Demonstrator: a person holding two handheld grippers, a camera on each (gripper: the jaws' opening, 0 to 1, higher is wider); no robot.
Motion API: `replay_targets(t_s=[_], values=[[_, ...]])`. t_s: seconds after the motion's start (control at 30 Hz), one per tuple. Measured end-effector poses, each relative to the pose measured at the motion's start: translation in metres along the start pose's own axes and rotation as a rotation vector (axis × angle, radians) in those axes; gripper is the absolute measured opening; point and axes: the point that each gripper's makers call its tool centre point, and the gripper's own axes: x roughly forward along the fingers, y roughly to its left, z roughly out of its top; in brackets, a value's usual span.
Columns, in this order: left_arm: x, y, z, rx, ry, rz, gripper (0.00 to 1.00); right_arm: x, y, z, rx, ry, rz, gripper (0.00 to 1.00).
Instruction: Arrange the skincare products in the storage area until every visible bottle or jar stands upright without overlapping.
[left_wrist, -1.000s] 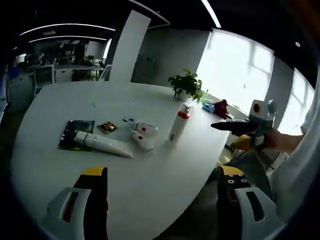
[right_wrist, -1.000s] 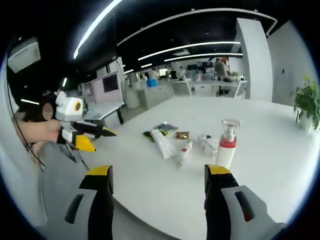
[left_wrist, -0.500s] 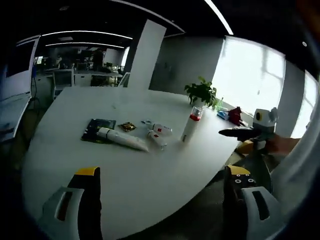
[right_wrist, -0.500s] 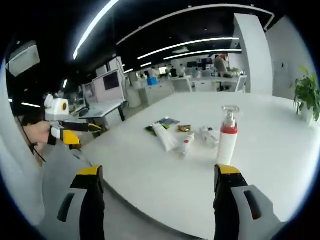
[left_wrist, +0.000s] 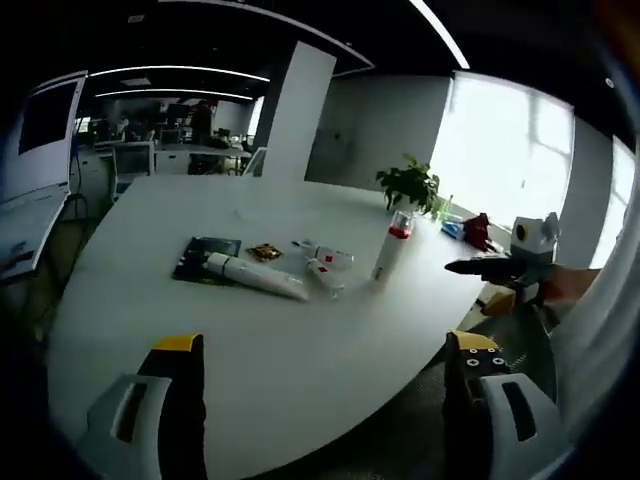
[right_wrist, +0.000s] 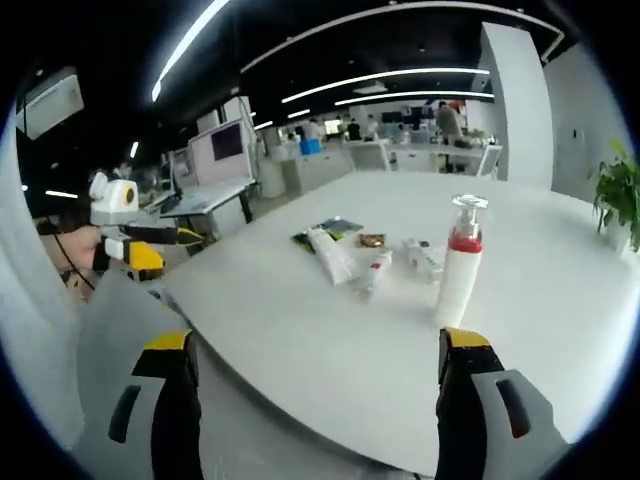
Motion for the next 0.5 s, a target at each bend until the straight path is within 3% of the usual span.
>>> replay_targets(t_s=[0.5], values=[[0.0031, 0.0011, -0.0091, -0.034, 0.051, -0.022, 0.91, 0.0006, -0.0001, -0.0031, -0.007, 0.014, 0.004, 0.97]])
